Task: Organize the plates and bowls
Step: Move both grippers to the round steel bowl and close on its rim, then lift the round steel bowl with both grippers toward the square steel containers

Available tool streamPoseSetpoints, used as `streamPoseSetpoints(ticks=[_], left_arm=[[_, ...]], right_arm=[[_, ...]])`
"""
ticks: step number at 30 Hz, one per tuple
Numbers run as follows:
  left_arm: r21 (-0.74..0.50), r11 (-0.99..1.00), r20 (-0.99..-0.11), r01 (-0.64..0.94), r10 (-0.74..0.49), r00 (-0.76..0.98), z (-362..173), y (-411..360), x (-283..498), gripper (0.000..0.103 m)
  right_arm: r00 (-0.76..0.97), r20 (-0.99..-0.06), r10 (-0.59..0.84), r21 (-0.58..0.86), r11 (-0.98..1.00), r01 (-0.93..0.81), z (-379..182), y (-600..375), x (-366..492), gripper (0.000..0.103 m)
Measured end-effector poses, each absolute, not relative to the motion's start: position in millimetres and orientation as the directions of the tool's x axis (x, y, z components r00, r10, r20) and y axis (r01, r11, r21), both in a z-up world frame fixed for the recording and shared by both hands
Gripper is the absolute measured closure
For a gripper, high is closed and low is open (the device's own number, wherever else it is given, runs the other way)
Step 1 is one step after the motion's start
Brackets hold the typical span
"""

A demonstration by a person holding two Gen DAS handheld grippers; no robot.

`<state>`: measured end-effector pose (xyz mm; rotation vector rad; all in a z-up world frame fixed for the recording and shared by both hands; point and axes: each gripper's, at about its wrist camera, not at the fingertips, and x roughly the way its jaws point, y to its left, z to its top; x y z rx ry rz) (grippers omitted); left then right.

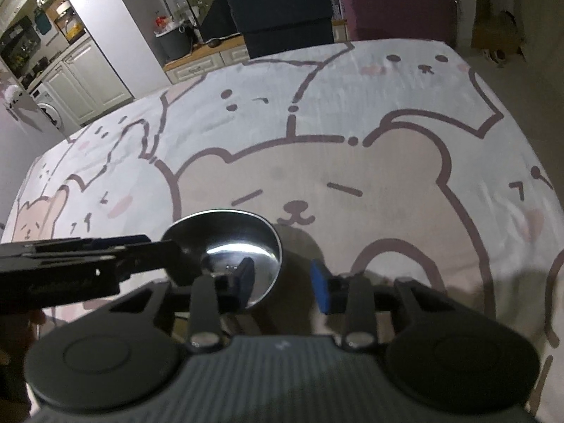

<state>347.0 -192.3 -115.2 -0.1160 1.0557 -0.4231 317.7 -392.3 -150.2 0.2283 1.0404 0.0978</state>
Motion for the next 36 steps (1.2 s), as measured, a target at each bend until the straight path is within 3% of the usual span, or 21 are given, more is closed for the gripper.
streamPoseSetpoints(ticks=[4,7,16,28,36], left_arm=[[-0.293,0.917,-0.83,0.27,-0.384,0.404,-123,-190,352,0.064],[-0.301,0.915,-0.834,0.268,-0.389,0.392,-127,-190,354,0.072],[-0.313,0.924,-0.841,0.222,-0.378,0.387,-140,-188,360,0.087],[-0.296,0.922,-0.788,0.251,-0.384,0.482,-92,-162,343,0.09],[-0.268,0.939,-0.726,0.215,-0.344,0.595,-37,-94,310,0.092]], right_arm=[[0.494,-0.849,0.189,0.232,0.972,0.027,-159,-389,324,0.064],[0.49,-0.851,0.19,0.231,0.973,0.025,-162,-387,327,0.067],[0.463,-0.865,0.194,0.229,0.973,0.02,-171,-380,331,0.09],[0.541,-0.822,0.178,0.199,0.98,-0.02,-141,-363,324,0.093],[0.613,-0.741,0.274,0.275,0.957,-0.094,-94,-322,308,0.094]])
